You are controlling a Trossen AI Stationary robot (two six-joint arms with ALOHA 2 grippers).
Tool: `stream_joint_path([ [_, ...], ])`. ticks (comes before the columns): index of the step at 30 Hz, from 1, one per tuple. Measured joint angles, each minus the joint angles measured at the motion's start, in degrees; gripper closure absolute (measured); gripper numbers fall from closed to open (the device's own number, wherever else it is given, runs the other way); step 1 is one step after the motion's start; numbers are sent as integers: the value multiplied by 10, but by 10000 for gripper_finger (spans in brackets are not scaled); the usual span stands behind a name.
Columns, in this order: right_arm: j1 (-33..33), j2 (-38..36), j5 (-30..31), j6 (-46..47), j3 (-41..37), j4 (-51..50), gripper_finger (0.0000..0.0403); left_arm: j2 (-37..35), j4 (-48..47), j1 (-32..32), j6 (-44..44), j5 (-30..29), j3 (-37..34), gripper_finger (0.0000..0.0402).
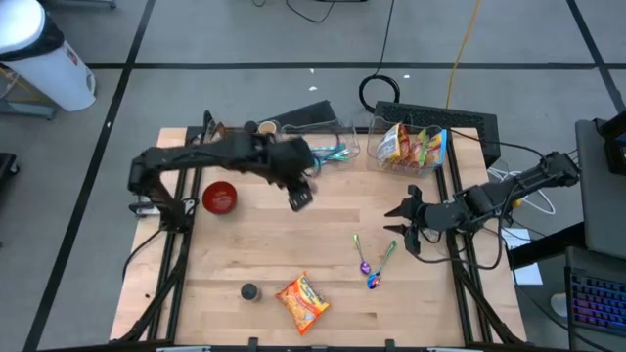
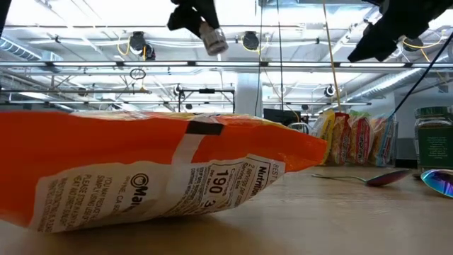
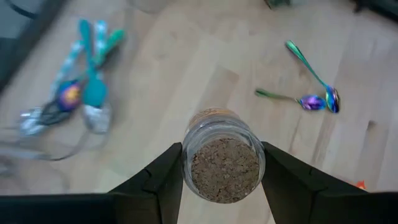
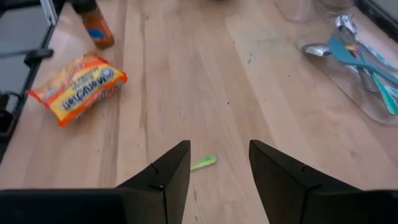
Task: Pick & Place Food Item
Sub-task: Put the brown seasoning bottle into the left transparent bin
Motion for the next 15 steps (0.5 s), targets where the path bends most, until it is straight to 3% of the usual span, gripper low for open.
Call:
stream_joint_path([
  [11, -53, 0, 0, -15, 0, 59, 248, -58, -44, 92, 82, 5, 0, 219],
  [15, -73, 0, 0, -19, 0, 75, 248, -57, -62, 136, 106, 40, 0, 219],
])
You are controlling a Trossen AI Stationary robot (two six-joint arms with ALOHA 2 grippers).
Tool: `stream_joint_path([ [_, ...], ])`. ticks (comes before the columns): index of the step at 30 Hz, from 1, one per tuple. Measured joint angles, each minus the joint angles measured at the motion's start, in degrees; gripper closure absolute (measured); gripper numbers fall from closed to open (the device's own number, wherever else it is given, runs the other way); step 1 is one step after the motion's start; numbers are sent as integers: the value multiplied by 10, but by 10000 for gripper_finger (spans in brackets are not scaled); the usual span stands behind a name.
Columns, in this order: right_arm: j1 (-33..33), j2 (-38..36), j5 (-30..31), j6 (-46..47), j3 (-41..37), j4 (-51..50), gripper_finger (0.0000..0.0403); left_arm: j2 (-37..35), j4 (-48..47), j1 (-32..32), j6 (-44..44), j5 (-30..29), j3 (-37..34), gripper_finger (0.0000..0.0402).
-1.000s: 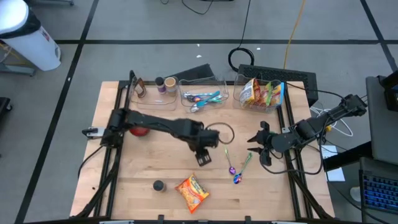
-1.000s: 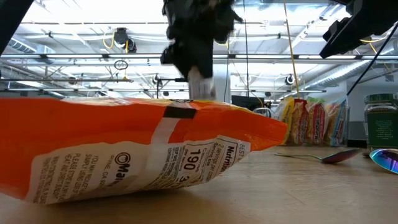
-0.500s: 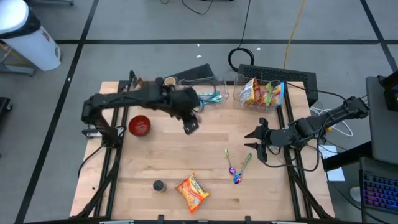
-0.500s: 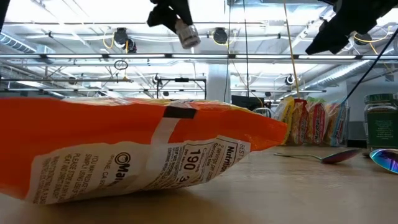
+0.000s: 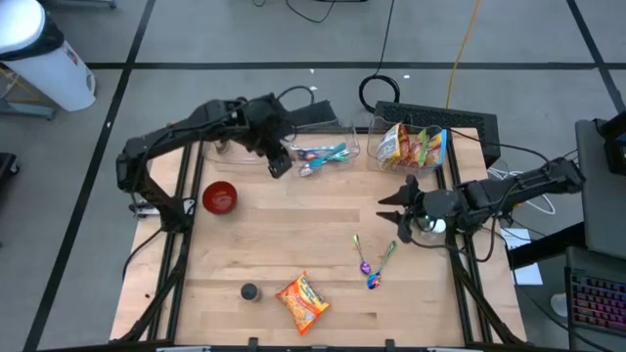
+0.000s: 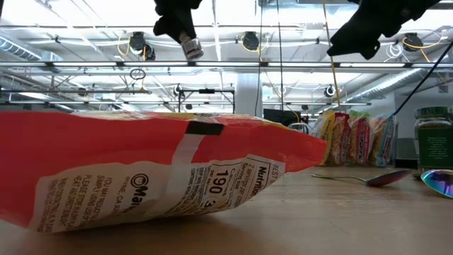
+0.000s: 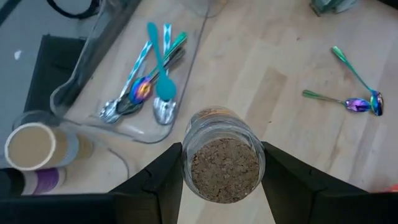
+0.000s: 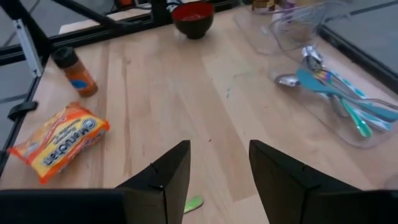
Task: Pick & Place Food Item
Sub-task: Put the brown seasoning bottle into the left transparent bin
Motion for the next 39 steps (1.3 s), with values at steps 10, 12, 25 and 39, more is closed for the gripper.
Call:
stream_joint_path([
  [10, -30, 0, 0, 10, 0, 3, 248, -22, -13, 54, 50, 6, 0, 219],
  [12, -35, 0, 0, 10, 0, 3, 248, -37, -11, 61, 52, 1, -3, 219],
  [25, -79, 8, -2, 6, 0, 25, 248, -238, 163, 49, -53, -25, -283, 219],
  [39, -100, 36, -4, 8, 0, 62, 248, -311, 9, 86, -109, -113, -398, 219],
])
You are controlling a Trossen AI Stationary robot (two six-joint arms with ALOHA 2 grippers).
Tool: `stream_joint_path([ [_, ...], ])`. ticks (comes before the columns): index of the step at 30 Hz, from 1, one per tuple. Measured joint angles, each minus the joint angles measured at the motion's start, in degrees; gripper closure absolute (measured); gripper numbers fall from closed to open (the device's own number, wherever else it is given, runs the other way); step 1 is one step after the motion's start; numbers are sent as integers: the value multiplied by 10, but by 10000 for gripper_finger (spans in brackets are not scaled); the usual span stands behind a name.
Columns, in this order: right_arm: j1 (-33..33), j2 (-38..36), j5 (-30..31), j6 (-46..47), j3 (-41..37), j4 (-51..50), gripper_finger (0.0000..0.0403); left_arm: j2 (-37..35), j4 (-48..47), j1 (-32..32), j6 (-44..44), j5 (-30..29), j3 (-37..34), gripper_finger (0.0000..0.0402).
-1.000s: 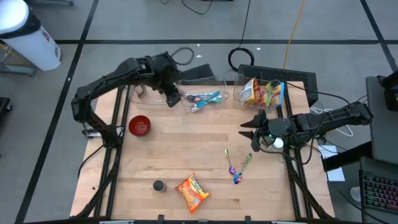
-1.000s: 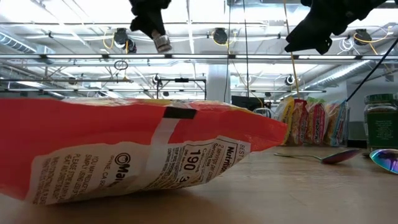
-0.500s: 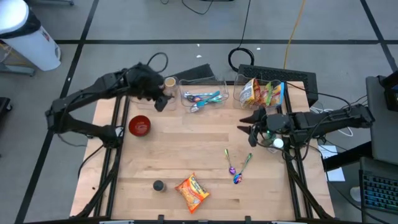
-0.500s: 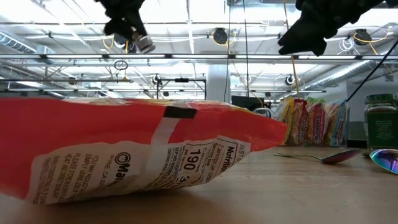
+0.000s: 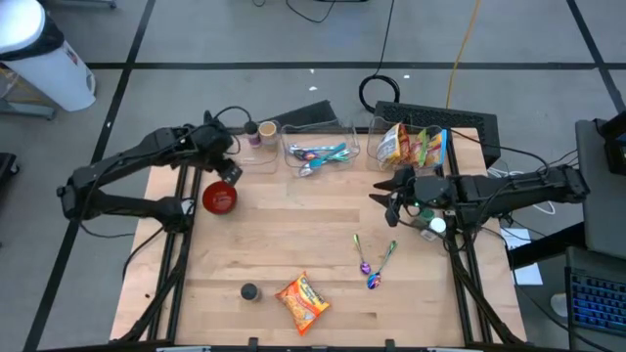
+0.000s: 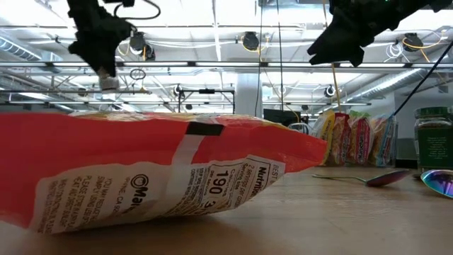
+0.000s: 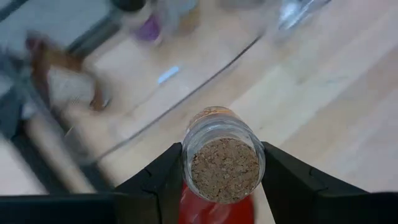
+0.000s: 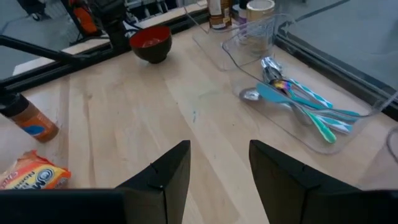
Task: Pick & Place Food Item
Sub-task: Put the brown seasoning bottle into the left transparent bin
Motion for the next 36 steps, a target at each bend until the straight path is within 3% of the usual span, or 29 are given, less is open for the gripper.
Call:
stream_joint_path([
  [16, 0, 55, -16, 28, 0, 32, 248, 126, 10, 150, 119, 44, 1, 219],
  [25, 1, 57, -16, 28, 0, 35, 248, 206, 12, 211, 214, 48, 61, 219],
  [36, 1, 57, -15, 43, 0, 35, 248, 263, 77, 288, 219, 89, 81, 219],
])
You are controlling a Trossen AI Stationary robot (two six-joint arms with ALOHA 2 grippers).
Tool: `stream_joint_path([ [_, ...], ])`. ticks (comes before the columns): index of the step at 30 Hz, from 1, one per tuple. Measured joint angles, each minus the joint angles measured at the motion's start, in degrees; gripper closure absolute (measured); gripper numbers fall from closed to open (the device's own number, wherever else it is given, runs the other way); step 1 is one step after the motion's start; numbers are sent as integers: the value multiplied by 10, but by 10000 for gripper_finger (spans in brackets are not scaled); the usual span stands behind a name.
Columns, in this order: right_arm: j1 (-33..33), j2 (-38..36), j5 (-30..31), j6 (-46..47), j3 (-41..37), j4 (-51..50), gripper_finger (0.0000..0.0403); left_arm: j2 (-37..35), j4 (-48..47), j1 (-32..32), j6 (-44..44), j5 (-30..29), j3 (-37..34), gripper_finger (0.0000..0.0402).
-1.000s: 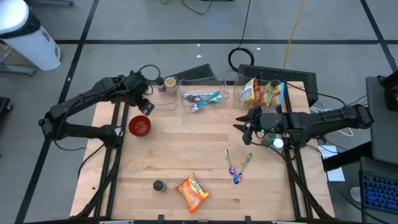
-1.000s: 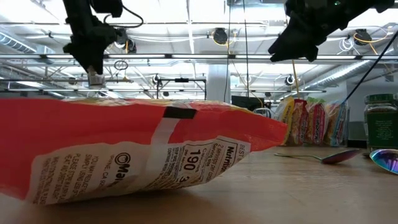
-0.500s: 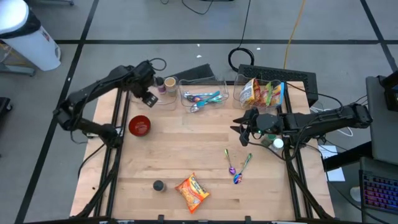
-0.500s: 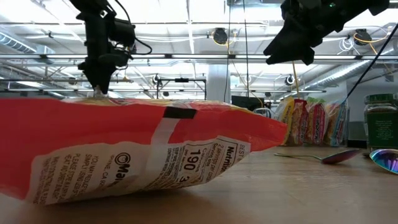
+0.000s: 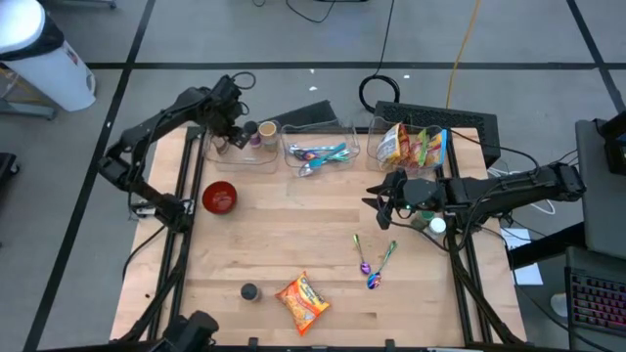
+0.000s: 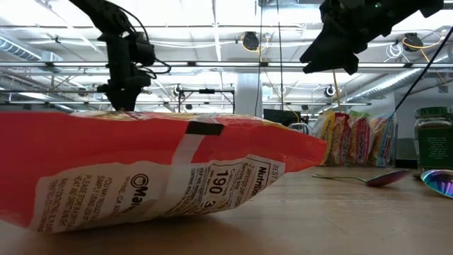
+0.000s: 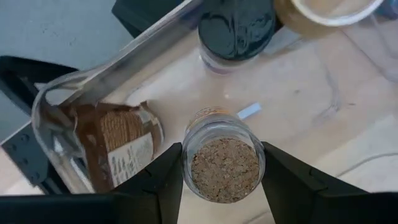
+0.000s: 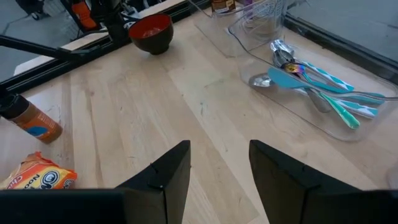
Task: Pick & Place Food Item
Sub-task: Put the brown seasoning bottle into the left transparent bin
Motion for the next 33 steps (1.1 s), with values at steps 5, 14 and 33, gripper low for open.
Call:
stream_joint_path([
  [5, -1, 0, 1, -1, 0, 0, 248, 22, 17, 4, 24, 0, 0, 219],
  [14, -1, 0, 3, 4, 0, 0, 248, 67, 46, 6, 49, 0, 0, 219],
  [33, -1, 0, 6, 5, 0, 0, 248, 98, 102, 59, 54, -6, -1, 219],
])
